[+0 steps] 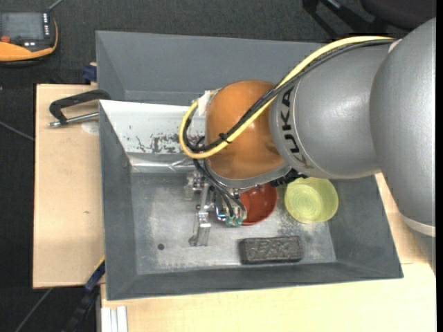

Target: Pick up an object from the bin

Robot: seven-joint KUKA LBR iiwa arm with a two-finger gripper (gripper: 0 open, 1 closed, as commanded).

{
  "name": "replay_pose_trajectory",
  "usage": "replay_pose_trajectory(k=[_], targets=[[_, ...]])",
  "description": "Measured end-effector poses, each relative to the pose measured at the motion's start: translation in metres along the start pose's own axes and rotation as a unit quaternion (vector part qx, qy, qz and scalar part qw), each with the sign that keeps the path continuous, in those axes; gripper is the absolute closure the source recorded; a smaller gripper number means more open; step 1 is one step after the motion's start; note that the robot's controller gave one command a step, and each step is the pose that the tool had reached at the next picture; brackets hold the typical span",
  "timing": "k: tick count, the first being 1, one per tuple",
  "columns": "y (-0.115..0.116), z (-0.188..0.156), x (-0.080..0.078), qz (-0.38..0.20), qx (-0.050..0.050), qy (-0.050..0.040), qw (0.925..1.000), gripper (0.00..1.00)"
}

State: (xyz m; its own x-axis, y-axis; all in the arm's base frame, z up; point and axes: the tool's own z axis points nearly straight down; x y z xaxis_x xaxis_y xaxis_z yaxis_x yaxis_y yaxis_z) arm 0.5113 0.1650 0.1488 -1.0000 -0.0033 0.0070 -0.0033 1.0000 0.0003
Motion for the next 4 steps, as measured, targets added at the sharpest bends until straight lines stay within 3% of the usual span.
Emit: replay_pose_trajectory(k=[1,2,3,4], targets=[[-0.065,-0.023,-0.015,-0.129,0.000,-0.0037,0.9916,0.00],[-0.121,-0.019,-0.085,-0.263,0.002,-0.0081,0.9647,0.00],[-0.111,0.075,-0.063,-0.363,0.004,-0.0109,0.9317,0.00],[-0.183,0.075,-0.040,-0.350,0.004,-0.0149,0.9367,0.00]])
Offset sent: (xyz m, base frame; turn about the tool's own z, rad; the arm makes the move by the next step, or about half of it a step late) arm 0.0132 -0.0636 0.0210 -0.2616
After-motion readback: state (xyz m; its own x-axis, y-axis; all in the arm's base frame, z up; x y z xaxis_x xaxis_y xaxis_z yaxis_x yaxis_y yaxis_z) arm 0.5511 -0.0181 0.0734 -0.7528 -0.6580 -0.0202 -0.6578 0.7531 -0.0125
